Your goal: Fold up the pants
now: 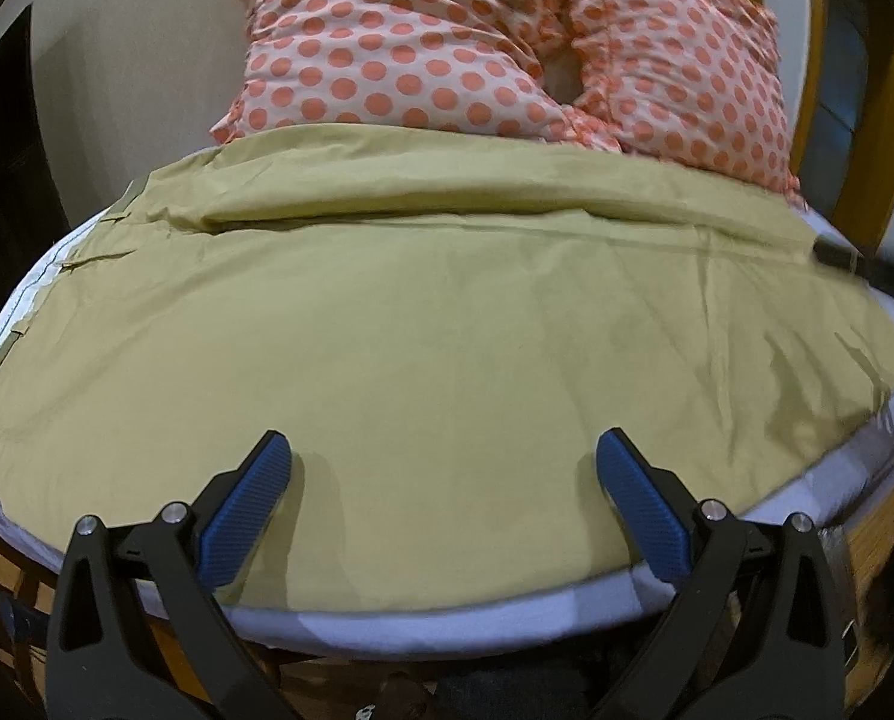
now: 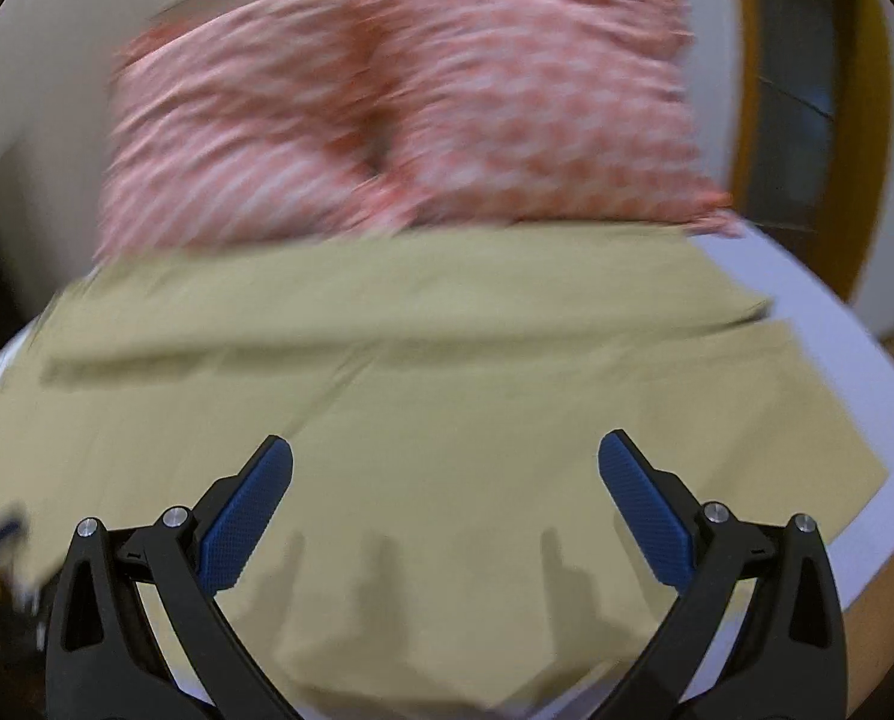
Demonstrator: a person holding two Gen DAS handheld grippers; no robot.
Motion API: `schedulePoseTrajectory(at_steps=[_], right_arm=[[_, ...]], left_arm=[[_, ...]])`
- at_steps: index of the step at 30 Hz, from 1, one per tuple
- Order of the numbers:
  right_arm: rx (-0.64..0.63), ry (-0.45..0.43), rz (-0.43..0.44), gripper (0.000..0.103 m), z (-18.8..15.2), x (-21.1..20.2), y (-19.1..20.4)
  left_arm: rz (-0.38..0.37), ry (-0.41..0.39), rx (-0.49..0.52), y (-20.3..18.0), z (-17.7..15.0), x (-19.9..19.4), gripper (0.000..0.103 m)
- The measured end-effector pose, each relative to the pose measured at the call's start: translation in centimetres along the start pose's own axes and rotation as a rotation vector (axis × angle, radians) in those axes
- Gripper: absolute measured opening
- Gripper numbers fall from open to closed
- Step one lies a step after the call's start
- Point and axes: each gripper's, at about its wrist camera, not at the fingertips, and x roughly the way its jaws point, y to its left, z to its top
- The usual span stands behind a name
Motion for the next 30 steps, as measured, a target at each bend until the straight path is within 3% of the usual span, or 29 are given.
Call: schedulePoseTrajectory(at_steps=[4,5,6,7,9,14,18,20,21,22,25,30], right_arm=[[0.163,0.101,-0.101,0.098,7.5,6.4,-6.0],[0.200,0.123,-0.127,0.091,8.7,7.9,-6.9],[0.271,0.163,-0.164,0.075,10.6,10.7,-8.4],[0.307,0.182,-0.179,0.068,11.3,12.1,-9.3],[0.400,0.239,-0.226,0.068,13.4,16.3,-11.0],[0.521,0.274,-0.366,0.068,16.4,23.2,-12.6],[0.554,0.314,-0.436,0.069,16.9,26.3,-13.4],[0.486,0.307,-0.511,0.065,16.9,27.2,-13.0],[0.457,0.280,-0.502,0.053,16.7,27.2,-12.9],[0.438,0.251,-0.485,0.034,16.4,27.0,-12.8],[0.442,0.191,-0.412,0.014,14.9,25.5,-13.6],[0.669,0.096,-0.190,0.005,12.8,23.1,-17.4]], left_arm=[[-0.036,-0.027,-0.073,2.0,1.6,0.4,0.101],[-0.051,-0.037,-0.094,2.5,2.0,0.4,0.101],[-0.044,-0.045,-0.097,2.8,2.2,0.5,0.101],[-0.035,-0.052,-0.096,2.9,2.4,0.5,0.101],[-0.016,-0.063,-0.092,3.2,2.7,0.7,0.101],[0.006,-0.091,-0.086,3.9,3.3,0.5,0.101],[0.029,-0.105,-0.061,4.1,3.4,0.5,0.101],[0.032,-0.098,-0.055,4.1,3.4,0.8,0.101],[0.033,-0.094,-0.055,4.1,3.5,1.0,0.101],[0.032,-0.092,-0.055,4.2,3.5,1.0,0.101],[0.033,-0.096,-0.067,4.4,3.5,1.1,0.101],[0.044,-0.124,-0.103,4.9,3.6,0.4,0.101]])
